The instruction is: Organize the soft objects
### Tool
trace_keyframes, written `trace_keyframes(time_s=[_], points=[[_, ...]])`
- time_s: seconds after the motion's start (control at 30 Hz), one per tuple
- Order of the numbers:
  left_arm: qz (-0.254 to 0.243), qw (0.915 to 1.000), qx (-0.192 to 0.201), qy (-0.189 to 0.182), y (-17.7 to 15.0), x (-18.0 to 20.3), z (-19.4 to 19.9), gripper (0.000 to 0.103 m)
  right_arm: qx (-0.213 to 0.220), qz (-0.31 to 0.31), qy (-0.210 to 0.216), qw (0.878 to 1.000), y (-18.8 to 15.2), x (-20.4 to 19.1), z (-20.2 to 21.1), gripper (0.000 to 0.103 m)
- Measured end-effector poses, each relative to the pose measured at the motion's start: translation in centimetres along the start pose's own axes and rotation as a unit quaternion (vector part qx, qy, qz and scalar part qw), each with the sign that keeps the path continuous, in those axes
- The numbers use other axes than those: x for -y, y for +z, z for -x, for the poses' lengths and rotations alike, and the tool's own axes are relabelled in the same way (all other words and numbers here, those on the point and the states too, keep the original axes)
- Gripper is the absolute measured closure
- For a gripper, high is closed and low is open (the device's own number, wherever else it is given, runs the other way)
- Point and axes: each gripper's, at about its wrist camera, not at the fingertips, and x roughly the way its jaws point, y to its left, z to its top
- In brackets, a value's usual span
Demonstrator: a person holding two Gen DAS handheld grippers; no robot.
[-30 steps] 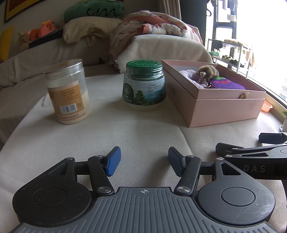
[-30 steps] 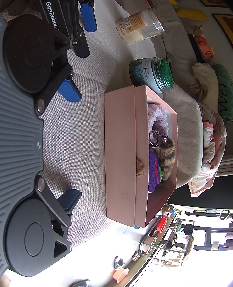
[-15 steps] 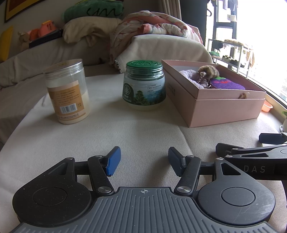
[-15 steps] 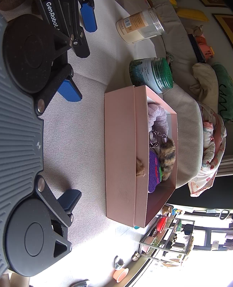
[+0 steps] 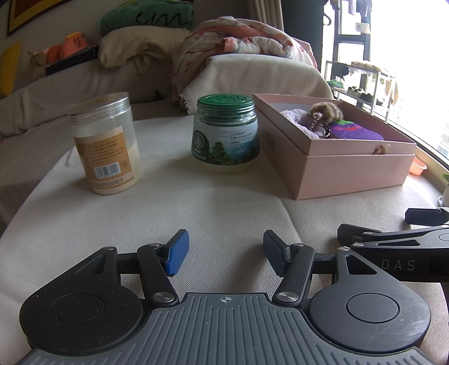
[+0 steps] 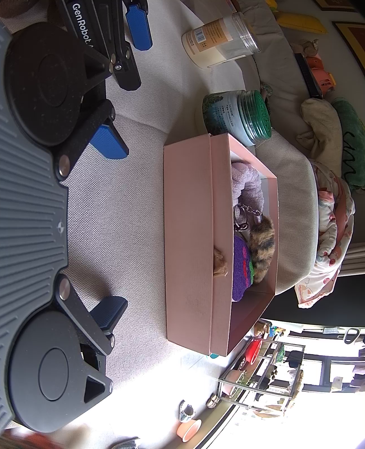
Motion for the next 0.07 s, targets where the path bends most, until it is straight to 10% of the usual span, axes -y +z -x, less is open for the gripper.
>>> trace_keyframes(time_s=[0.07], points=[[0.0,1.0,0.0,0.0,0.02,0.1,0.01,0.039,0.0,0.0,0.0,1.0,0.0,0.0,0.0,0.0]])
